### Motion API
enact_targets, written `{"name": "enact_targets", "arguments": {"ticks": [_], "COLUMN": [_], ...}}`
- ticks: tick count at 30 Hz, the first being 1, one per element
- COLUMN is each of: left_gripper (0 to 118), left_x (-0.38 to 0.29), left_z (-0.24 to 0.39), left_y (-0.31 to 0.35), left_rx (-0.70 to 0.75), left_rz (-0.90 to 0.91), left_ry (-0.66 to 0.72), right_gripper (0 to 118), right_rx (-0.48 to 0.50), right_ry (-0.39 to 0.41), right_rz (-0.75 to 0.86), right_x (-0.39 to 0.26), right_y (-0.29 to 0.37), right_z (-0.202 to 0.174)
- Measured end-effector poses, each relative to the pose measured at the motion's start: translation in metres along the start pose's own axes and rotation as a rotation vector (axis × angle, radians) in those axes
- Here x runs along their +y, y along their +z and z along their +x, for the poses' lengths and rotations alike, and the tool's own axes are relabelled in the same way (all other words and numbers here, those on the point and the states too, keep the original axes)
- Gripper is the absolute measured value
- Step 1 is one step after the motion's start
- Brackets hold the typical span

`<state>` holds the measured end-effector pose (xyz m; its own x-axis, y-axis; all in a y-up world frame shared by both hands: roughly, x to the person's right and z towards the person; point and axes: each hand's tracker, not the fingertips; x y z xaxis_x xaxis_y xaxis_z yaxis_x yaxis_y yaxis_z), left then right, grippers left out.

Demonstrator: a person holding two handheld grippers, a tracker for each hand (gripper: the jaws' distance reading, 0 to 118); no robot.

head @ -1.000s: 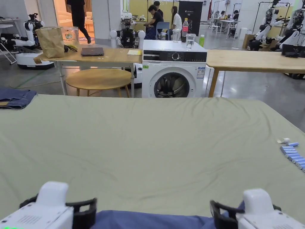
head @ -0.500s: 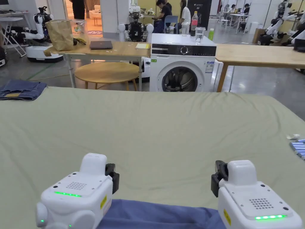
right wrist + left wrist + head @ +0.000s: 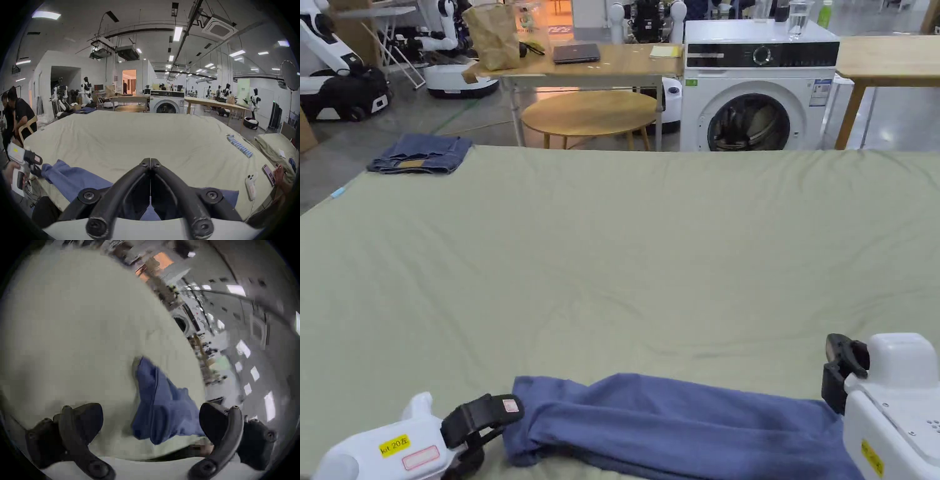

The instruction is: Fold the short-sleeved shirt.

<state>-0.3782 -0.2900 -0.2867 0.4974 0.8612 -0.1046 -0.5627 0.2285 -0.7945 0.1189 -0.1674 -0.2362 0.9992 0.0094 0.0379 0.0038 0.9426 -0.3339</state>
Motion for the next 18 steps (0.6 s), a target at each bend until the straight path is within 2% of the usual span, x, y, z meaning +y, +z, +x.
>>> {"name": "enact_targets", "arguments": {"ticks": [1, 3, 4, 5, 6, 7, 8, 9, 10, 12, 13, 18], "left_gripper": [117, 117, 116, 109, 94, 66, 20, 7, 7, 6, 6, 6], "left_x": [0.007, 0.001, 0.002, -0.006, -0.010, -0.013, -0.014, -0.011, -0.011, -0.004, -0.006, 0.027], "left_z": [-0.029, -0.026, -0.028, -0.027, -0.023, -0.015, -0.009, -0.008, -0.006, -0.011, -0.006, 0.009], "left_y": [-0.015, -0.024, -0.036, -0.049, -0.062, -0.070, -0.076, -0.084, -0.085, -0.080, -0.071, -0.043], "left_rx": [-0.097, -0.259, -0.352, -0.401, -0.406, -0.341, -0.237, -0.099, 0.000, -0.131, -0.114, 0.068], "left_rz": [-0.008, 0.077, 0.074, -0.010, -0.036, -0.029, -0.022, 0.005, 0.039, 0.111, 0.151, 0.204], "left_ry": [0.058, 0.067, 0.130, 0.236, 0.249, 0.186, 0.120, 0.080, 0.078, 0.182, 0.186, -0.051], "right_gripper": [0, 0, 0, 0, 0, 0, 0, 0, 0, 0, 0, 0], "right_rx": [0.005, 0.011, 0.012, 0.014, 0.015, 0.011, 0.004, -0.001, -0.003, -0.011, -0.017, -0.031], "right_ry": [0.000, 0.001, -0.003, -0.012, -0.017, -0.018, -0.014, -0.012, -0.015, -0.014, -0.014, -0.021], "right_rz": [-0.003, -0.005, -0.008, -0.013, -0.014, -0.011, -0.009, -0.009, -0.009, -0.006, -0.005, -0.005], "right_x": [0.000, 0.001, 0.004, 0.005, 0.005, 0.005, 0.007, 0.008, 0.008, 0.009, 0.010, 0.006], "right_y": [0.000, -0.001, 0.001, 0.001, 0.001, 0.001, 0.004, 0.005, 0.006, 0.011, 0.012, 0.020], "right_z": [0.000, -0.001, -0.002, -0.001, 0.001, 0.002, 0.001, 0.003, 0.006, 0.008, 0.011, 0.019]}}
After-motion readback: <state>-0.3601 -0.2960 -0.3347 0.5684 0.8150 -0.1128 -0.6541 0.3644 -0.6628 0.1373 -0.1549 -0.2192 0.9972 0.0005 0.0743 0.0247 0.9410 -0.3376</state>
